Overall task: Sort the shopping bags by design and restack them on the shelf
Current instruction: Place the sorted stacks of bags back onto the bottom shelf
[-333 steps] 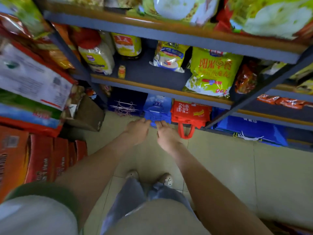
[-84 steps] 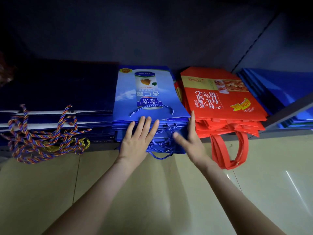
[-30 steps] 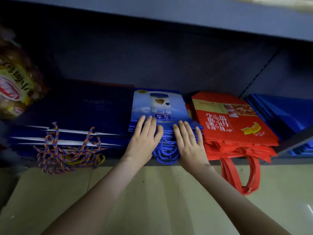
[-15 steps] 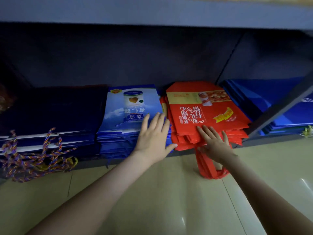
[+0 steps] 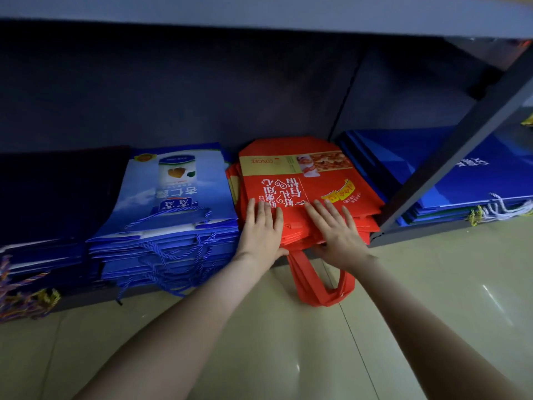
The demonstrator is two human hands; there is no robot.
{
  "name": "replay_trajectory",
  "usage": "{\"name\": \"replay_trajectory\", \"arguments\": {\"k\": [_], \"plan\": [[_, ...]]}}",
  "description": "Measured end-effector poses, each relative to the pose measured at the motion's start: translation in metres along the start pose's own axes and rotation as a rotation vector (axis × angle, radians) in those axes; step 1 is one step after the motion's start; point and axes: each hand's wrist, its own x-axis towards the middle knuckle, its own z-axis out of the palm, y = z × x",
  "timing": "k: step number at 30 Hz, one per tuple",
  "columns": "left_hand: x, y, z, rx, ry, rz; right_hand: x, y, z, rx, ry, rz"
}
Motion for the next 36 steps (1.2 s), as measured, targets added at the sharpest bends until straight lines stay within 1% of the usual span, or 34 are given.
{"name": "replay_trajectory", "arguments": {"k": [2,4,6,8,9,10,12,13,15,16,17,18,21,22,23,26,29,32,34,36], "plan": [[0.009,0.002,0.002,-0.077,-0.046,-0.03,0.007,-0.006,0.004,-0.005,0.027,0.012],[0.014,0.001,0.001,-0.093,-0.064,-0.025,0.015,-0.007,0.01,-0.001,0.054,0.059],[0.015,0.0,0.001,-0.068,0.0,0.022,0.023,-0.004,0.012,0.006,0.049,0.082],[0.009,-0.001,-0.003,-0.028,0.047,0.095,0.025,0.0,0.011,0.011,0.047,0.065],[0.004,-0.002,-0.004,-0.017,0.126,0.125,0.023,0.001,0.011,0.012,0.096,0.032],[-0.001,-0.003,-0.003,-0.026,0.217,0.154,0.019,0.002,0.01,0.019,0.187,-0.001],[-0.011,-0.003,-0.004,-0.112,0.362,0.178,0.009,0.001,0.007,0.043,0.394,-0.047],[-0.016,-0.003,-0.006,-0.161,0.444,0.172,0.005,-0.002,0.007,0.06,0.459,-0.047],[-0.023,0.0,-0.011,-0.239,0.584,0.147,-0.002,-0.011,0.006,0.104,0.535,0.0],[-0.027,0.002,-0.014,-0.28,0.605,0.131,-0.003,-0.014,0.007,0.108,0.559,0.029],[-0.03,0.005,-0.016,-0.312,0.592,0.124,-0.003,-0.017,0.007,0.096,0.578,0.055],[-0.034,0.008,-0.018,-0.333,0.53,0.11,-0.003,-0.019,0.007,0.078,0.592,0.071],[-0.034,0.018,-0.02,-0.289,0.222,0.023,-0.005,-0.022,0.007,0.045,0.609,0.065],[-0.032,0.02,-0.021,-0.275,0.146,0.009,-0.006,-0.023,0.006,0.037,0.609,0.066],[-0.029,0.021,-0.022,-0.262,0.131,0.005,-0.007,-0.023,0.006,0.033,0.602,0.074],[-0.024,0.016,-0.024,-0.224,0.281,0.081,-0.009,-0.02,0.003,0.03,0.527,0.063],[-0.023,0.006,-0.03,-0.221,0.306,0.178,-0.013,-0.013,-0.003,0.04,0.391,0.007],[-0.02,0.003,-0.032,-0.245,0.324,0.247,-0.014,-0.005,-0.013,0.035,0.304,-0.048],[-0.017,0.0,-0.035,-0.264,0.37,0.307,-0.015,0.005,-0.02,-0.003,0.318,-0.088],[-0.015,-0.002,-0.045,-0.273,0.458,0.33,-0.019,0.013,-0.027,-0.002,0.376,-0.106]]}}
